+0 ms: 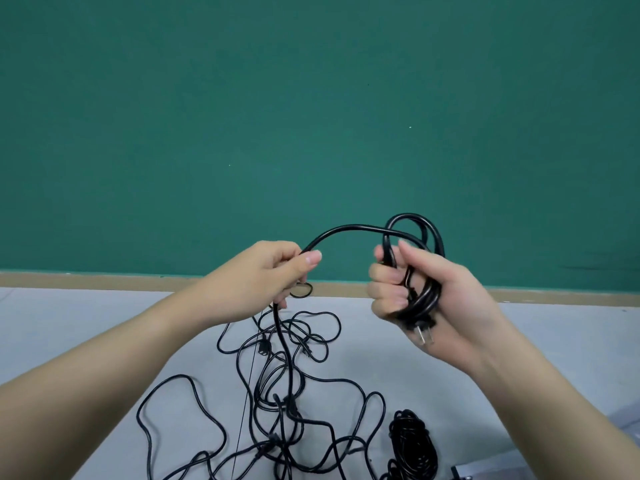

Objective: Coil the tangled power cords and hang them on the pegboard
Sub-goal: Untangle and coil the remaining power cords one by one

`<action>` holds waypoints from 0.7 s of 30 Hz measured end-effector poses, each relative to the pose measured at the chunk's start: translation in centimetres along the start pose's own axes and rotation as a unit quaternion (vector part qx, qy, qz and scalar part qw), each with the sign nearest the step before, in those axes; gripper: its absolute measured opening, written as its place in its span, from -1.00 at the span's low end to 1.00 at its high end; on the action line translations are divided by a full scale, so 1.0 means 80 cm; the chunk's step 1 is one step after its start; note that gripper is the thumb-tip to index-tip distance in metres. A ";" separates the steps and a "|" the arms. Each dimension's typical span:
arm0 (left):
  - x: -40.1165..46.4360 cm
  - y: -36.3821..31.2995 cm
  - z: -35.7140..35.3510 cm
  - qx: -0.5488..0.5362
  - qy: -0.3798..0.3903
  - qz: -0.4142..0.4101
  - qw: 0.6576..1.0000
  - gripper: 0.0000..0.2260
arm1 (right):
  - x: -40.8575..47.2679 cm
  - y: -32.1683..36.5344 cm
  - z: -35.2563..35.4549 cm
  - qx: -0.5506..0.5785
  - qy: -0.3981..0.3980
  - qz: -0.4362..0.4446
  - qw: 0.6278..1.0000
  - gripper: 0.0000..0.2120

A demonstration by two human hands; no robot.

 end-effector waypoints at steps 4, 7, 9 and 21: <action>0.008 -0.001 0.003 -0.037 -0.027 -0.019 0.999 -0.69 | -0.001 0.003 0.009 -0.006 -0.076 0.041 0.996 -0.76; 0.011 -0.008 -0.010 -0.093 0.027 0.008 0.995 -0.65 | 0.000 -0.001 0.013 -0.059 -0.110 0.056 0.991 -0.70; 0.007 -0.011 -0.023 -0.121 0.090 0.035 0.988 -0.64 | -0.001 -0.004 0.018 -0.111 -0.123 0.067 0.984 -0.68; -0.004 -0.018 -0.072 -0.163 0.158 0.059 0.972 -0.62 | 0.000 -0.041 -0.003 -0.229 -0.072 0.009 0.971 -0.78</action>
Point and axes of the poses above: each hand's wrist, its own x-axis towards the middle knuckle, its own z-axis out of the back of the hand, y = z × x, the point moved 5 cm from there along x, towards the middle knuckle, and after that the axes turned 9 degrees about y, right-handed, at the moved point
